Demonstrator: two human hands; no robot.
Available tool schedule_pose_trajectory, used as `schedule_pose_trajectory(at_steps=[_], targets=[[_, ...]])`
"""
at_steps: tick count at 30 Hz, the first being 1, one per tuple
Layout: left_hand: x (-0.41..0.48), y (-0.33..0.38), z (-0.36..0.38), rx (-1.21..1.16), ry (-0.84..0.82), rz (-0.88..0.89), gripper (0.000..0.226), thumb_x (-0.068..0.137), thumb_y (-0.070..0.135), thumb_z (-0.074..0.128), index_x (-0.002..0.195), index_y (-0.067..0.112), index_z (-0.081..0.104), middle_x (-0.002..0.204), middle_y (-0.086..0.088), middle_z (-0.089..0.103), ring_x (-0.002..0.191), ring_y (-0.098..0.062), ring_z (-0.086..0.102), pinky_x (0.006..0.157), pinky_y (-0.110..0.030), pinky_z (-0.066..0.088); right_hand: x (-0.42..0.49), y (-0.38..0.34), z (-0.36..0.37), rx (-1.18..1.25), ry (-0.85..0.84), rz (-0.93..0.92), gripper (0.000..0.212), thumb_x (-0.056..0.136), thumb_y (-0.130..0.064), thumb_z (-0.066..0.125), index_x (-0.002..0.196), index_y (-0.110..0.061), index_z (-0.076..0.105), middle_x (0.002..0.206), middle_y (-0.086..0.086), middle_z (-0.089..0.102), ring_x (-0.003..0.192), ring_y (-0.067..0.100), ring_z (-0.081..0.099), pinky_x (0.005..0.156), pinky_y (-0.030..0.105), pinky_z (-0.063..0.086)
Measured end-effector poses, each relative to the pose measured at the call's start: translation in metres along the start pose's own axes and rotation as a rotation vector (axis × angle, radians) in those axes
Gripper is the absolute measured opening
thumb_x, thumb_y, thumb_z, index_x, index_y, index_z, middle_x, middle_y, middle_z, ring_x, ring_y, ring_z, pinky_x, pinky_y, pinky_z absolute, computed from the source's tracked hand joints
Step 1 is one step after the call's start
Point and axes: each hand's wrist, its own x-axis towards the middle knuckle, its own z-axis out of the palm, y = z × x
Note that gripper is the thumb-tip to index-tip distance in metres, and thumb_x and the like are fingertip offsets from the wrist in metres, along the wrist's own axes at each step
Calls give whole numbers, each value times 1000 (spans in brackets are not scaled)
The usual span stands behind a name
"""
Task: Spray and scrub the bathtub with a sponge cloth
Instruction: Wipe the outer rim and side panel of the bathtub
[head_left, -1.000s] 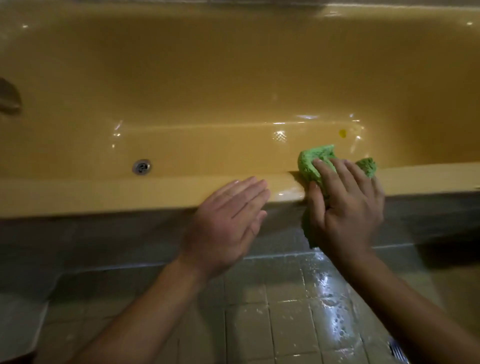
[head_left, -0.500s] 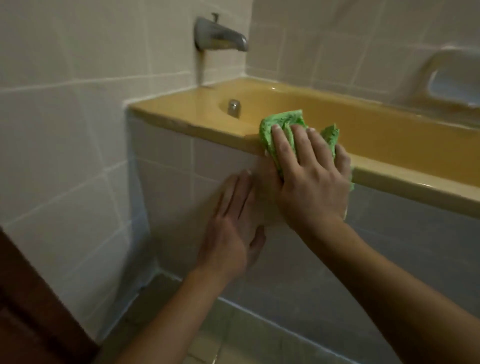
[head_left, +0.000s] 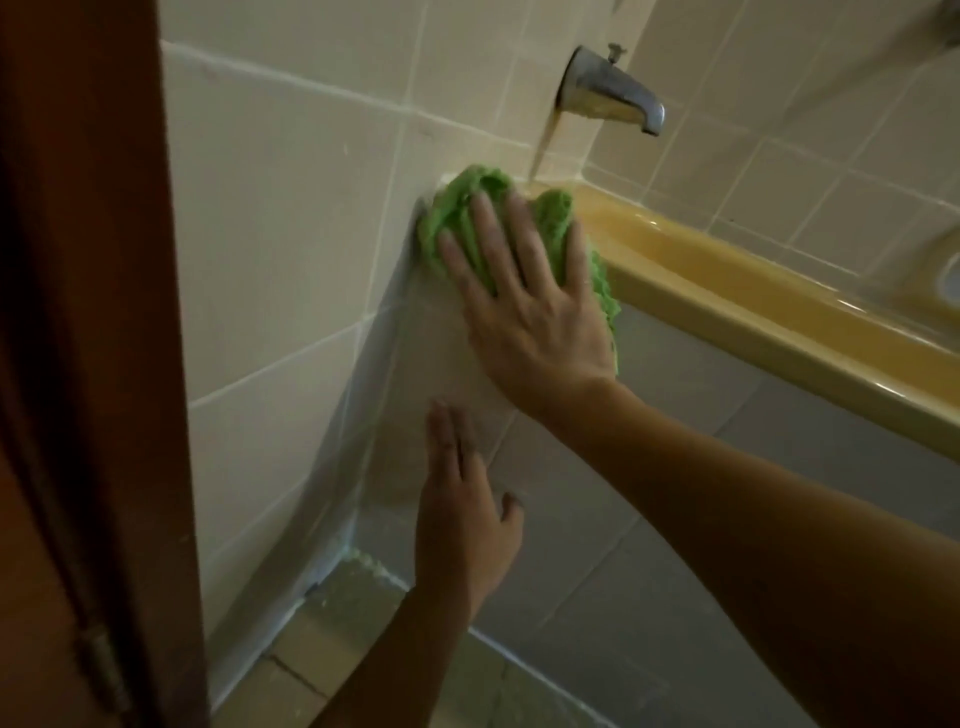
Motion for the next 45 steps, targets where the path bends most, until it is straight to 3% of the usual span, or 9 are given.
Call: schedule_pose_trajectory(at_steps=[3, 7, 13, 19, 21, 26, 33, 41, 45], targets=[[-12, -21, 8, -67, -11, -122, 119, 78, 20, 84, 164, 6, 3, 171, -8, -6, 160, -34, 12, 122, -45, 37, -40, -11, 20, -72, -31, -245, 72, 102, -33, 41, 165, -16, 10, 171, 19, 7, 157, 41, 7, 123, 68, 7], [-22, -46, 7, -88, -90, -94, 109, 89, 23, 73, 161, 23, -8, 168, 6, -23, 161, -23, 1, 122, -33, 26, -81, 13, 21, -148, -119, -459, 76, 100, -35, 49, 165, -20, 13, 171, 18, 9, 158, 39, 8, 124, 66, 6], [-3, -33, 4, -97, 57, 37, 80, 91, 32, 49, 163, 6, 24, 173, -13, 14, 158, -41, 15, 124, -53, 29, -37, 59, -13, -129, 124, -12, 67, 103, -30, 53, 163, -24, 25, 169, 16, 22, 156, 39, 20, 122, 67, 15], [10, -8, 12, -132, 170, 150, 66, 97, 19, 41, 162, 15, 31, 172, -19, 15, 158, -46, 12, 118, -69, 31, -151, 67, 20, -264, -241, -803, 80, 96, -35, 55, 165, -22, 16, 171, 16, 6, 158, 39, 0, 124, 64, -5], [12, -2, 12, -47, 153, 305, 64, 97, 9, 46, 160, 18, 39, 171, -18, 19, 158, -46, 14, 114, -70, 33, -146, 84, 11, -268, -202, -731, 85, 93, -35, 62, 164, -24, 17, 171, 15, 8, 158, 37, 0, 125, 63, -5], [20, 19, 7, 78, 144, 383, 53, 104, 21, 41, 156, 20, 47, 170, -17, 25, 157, -48, 15, 119, -67, 27, -117, 120, -23, -83, 110, -91, 58, 107, -32, 51, 161, -23, 32, 167, 16, 27, 155, 39, 22, 120, 68, 21], [14, 47, 22, 162, 189, 515, 65, 93, 14, 47, 158, 20, 44, 171, -19, 21, 157, -50, 12, 118, -71, 26, -256, 143, 4, -231, -267, -625, 82, 94, -30, 58, 165, -25, 16, 172, 13, 12, 158, 35, 9, 124, 64, 11], [4, 58, 36, 213, 146, 602, 59, 101, 17, 51, 159, 22, 41, 172, -18, 19, 157, -50, 12, 116, -73, 25, -245, 177, -30, -52, 85, 41, 52, 109, -30, 51, 159, -20, 37, 165, 18, 29, 154, 41, 24, 116, 72, 25], [-1, 69, 34, 289, 124, 642, 70, 91, 14, 53, 159, 23, 42, 171, -18, 22, 156, -52, 14, 117, -72, 26, -318, 173, -5, -87, -177, -330, 71, 99, -22, 55, 163, -22, 24, 170, 14, 19, 157, 36, 15, 122, 67, 14]])
